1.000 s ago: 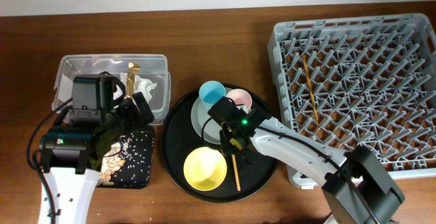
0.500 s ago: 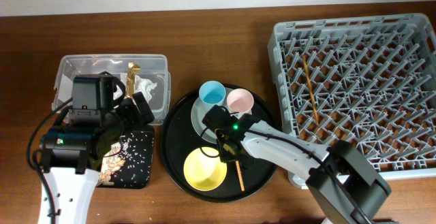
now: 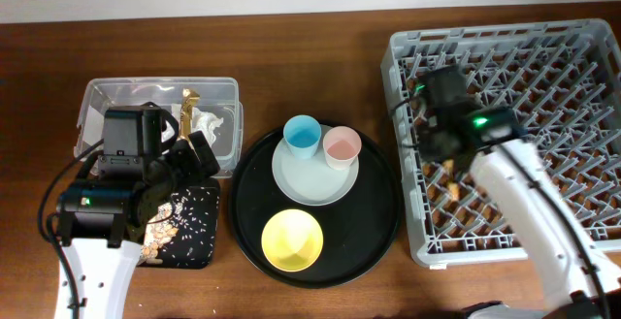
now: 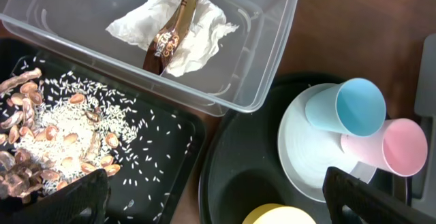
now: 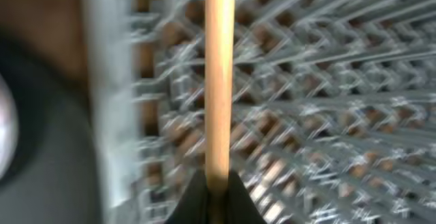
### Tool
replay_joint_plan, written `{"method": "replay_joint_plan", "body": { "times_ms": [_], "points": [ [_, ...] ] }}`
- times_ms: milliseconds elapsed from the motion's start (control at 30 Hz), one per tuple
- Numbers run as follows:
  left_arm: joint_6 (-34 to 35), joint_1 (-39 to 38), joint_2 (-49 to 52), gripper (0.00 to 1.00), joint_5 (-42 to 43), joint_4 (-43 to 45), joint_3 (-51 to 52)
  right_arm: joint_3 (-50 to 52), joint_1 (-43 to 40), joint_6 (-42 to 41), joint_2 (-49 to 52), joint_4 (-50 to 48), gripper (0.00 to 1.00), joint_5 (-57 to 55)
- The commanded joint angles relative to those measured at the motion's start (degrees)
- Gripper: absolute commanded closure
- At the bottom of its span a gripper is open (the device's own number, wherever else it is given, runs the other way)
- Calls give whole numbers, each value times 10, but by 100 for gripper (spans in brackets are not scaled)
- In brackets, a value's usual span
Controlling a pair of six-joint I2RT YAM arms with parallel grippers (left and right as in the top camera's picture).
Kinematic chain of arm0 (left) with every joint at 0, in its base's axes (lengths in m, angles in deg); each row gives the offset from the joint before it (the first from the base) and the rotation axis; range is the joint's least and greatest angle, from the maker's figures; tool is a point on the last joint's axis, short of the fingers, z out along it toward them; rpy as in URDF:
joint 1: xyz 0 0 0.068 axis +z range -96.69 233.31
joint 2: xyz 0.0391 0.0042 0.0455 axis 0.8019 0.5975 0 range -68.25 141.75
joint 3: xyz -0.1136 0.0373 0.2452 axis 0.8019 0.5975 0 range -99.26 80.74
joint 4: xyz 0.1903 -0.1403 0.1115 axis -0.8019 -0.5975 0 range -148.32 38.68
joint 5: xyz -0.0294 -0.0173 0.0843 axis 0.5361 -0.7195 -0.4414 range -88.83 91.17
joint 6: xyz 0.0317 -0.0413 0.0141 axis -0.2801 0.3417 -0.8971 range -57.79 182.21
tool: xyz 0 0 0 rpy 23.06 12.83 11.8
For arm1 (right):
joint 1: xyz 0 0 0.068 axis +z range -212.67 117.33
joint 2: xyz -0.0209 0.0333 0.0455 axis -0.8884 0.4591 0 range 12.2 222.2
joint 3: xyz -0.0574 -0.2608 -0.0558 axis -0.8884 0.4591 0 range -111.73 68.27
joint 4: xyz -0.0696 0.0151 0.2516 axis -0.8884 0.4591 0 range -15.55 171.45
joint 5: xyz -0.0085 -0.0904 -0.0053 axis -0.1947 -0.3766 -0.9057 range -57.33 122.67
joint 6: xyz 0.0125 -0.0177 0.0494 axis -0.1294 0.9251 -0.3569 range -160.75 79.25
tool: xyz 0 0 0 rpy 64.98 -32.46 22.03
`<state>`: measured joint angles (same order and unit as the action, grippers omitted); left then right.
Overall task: Sort waste into correct bins and load items into the dishwasher rack
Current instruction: 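Pick the second chopstick with the right gripper and place it in the rack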
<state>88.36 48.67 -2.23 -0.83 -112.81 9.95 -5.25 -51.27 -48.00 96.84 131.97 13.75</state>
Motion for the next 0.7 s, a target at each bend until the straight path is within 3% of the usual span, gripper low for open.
{"method": "replay_joint_plan", "body": {
  "times_ms": [0, 67, 200, 467, 500, 667],
  "points": [
    [-3, -2, 0, 1, -8, 1, 3, -7, -89, 93, 9, -35, 96, 53],
    [-3, -2, 0, 1, -8, 1, 3, -7, -132, 118, 38, -51, 96, 111],
    [-3, -2, 0, 1, -8, 1, 3, -7, -141, 178, 82, -50, 96, 181],
    [-3, -2, 0, 1, -8, 1, 3, -20, -141, 176, 83, -59, 95, 196],
    [-3, -2, 0, 1, -8, 1, 3, -20, -141, 153, 84, -59, 56, 198],
    [-3, -2, 0, 1, -8, 1, 3, -20, -141, 151, 84, -45, 43, 198]
  ]
}}
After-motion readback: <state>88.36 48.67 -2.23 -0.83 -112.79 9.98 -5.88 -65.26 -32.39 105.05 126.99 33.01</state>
